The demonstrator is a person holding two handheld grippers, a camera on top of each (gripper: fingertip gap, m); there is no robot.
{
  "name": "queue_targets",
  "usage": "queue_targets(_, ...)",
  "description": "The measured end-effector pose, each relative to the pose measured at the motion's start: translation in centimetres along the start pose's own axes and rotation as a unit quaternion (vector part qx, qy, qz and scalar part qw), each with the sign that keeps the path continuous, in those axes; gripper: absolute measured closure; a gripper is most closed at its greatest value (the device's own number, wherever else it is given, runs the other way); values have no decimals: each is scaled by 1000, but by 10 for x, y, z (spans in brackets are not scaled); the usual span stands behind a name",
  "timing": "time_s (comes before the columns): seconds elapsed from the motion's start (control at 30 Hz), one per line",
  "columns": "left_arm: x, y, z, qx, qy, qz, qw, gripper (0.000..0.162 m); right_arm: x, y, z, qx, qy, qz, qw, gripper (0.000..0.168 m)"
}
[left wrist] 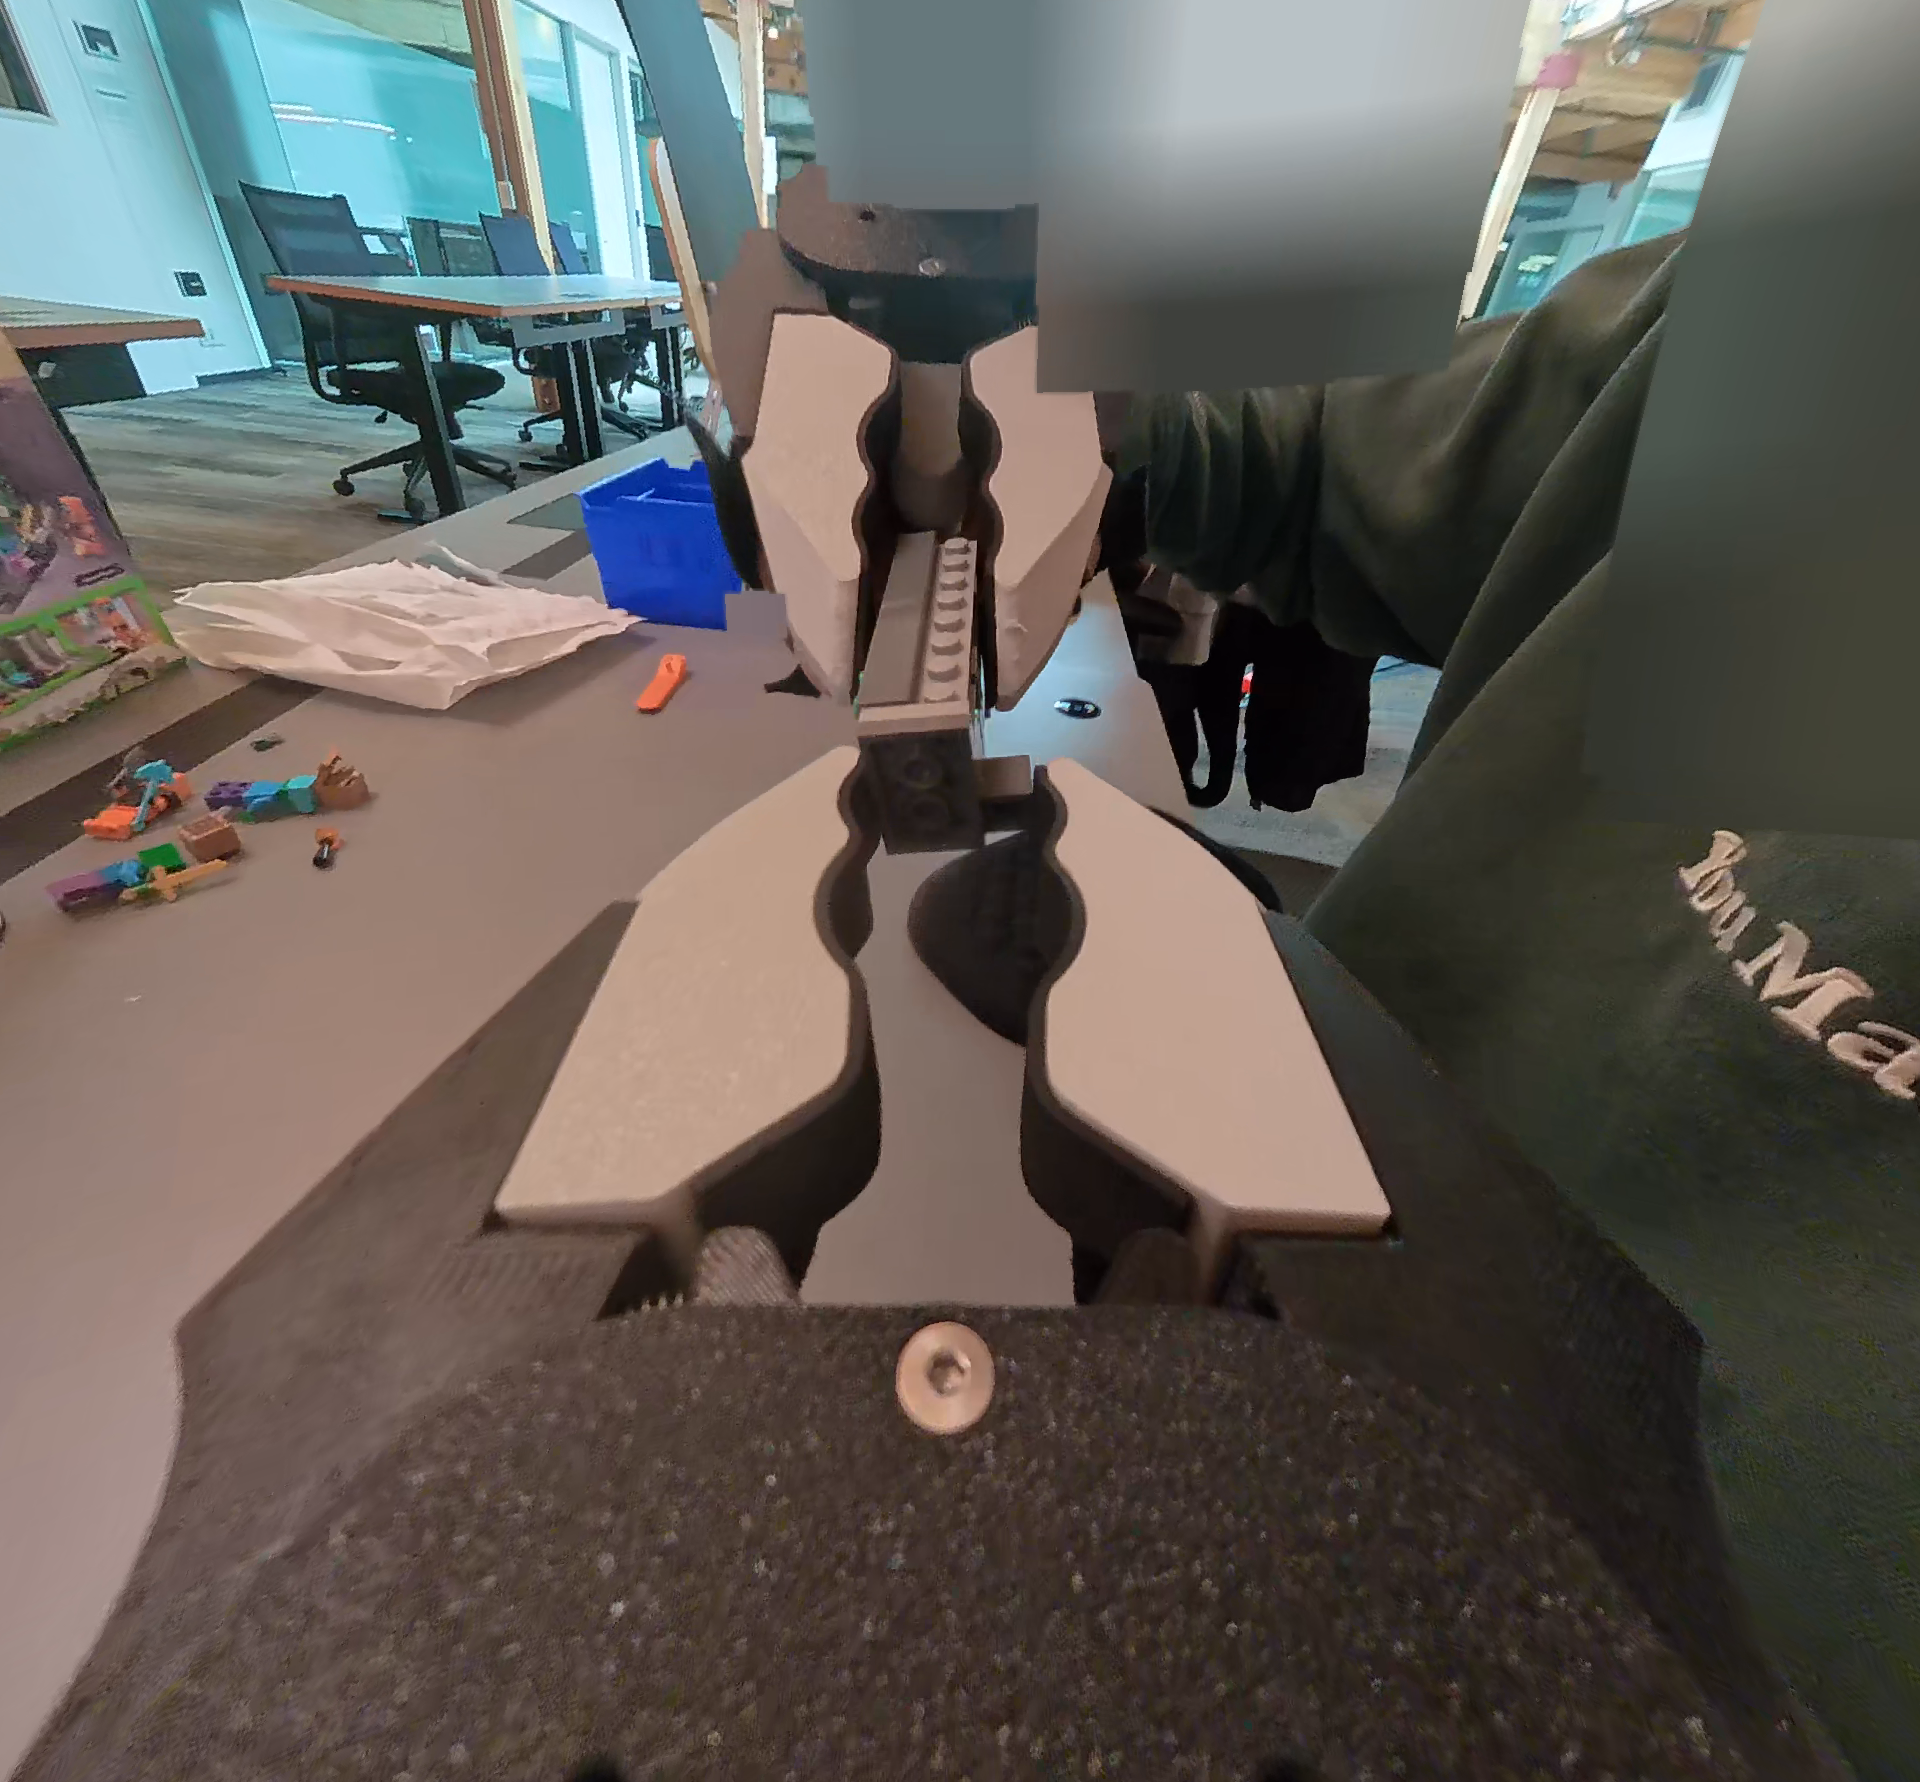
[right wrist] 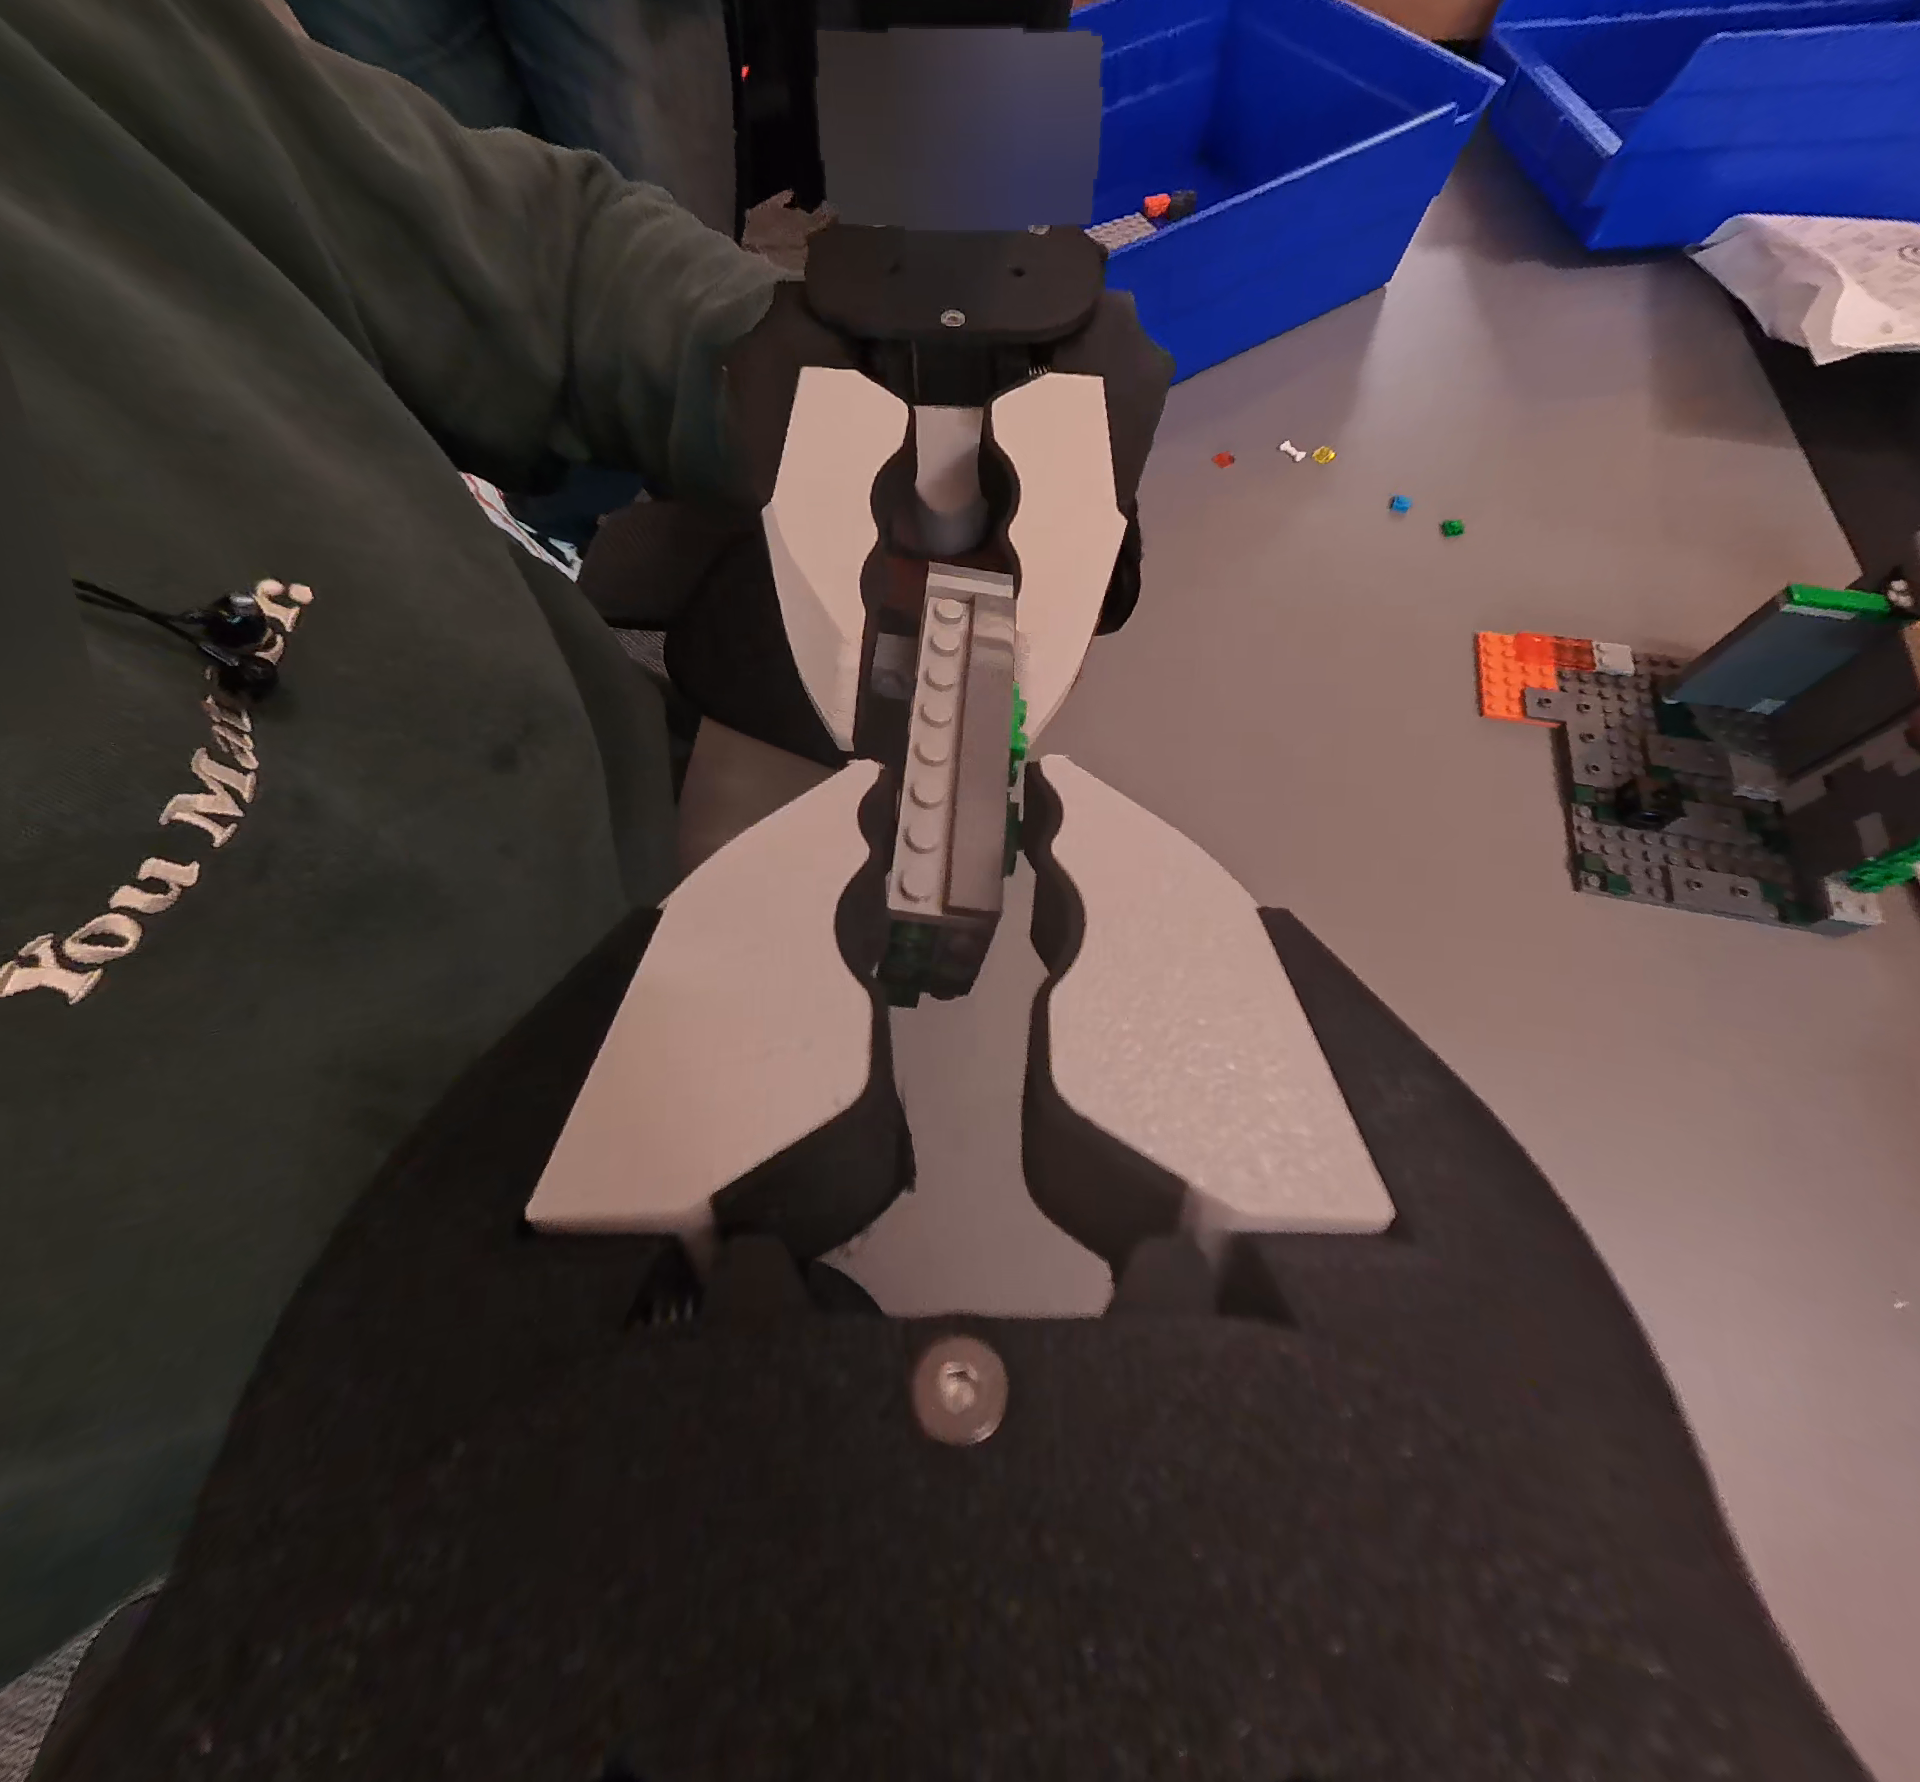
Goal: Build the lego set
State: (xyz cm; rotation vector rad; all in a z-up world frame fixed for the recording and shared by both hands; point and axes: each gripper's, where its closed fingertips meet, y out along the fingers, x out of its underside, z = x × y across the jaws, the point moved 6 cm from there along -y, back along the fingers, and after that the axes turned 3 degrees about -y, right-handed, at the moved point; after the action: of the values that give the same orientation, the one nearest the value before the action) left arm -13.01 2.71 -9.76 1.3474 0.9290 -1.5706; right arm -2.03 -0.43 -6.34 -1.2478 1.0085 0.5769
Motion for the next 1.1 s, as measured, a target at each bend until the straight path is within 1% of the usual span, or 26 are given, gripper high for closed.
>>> queue_targets(0.23,-10,-3,3,14,-7,35,999,135,-14,-3,-1,13,-19,-10,1000,144)
queue_targets(0.37,-11,-4,4,18,-4,42,999,135,-16,-1,-2,15,-23,-19,999,142)
queue_targets(0.47,-10,-4,2,20,-8,45,999,135,-16,-2,-3,17,-24,-14,999,145)
queue_targets(0.67,-16,-6,3,5,3,74,997,134,-18,-4,0,14,-8,18,1000,145)
queue_targets(0.83,-19,-6,5,-18,26,91,995,128,-24,-4,0,19,2,52,998,145)
queue_targets(0.93,-25,-6,5,-29,29,111,993,133,-27,-5,1,11,11,64,998,145)
queue_targets(1.1,-29,-4,3,-33,18,135,990,134,-29,-7,2,17,7,70,997,145)
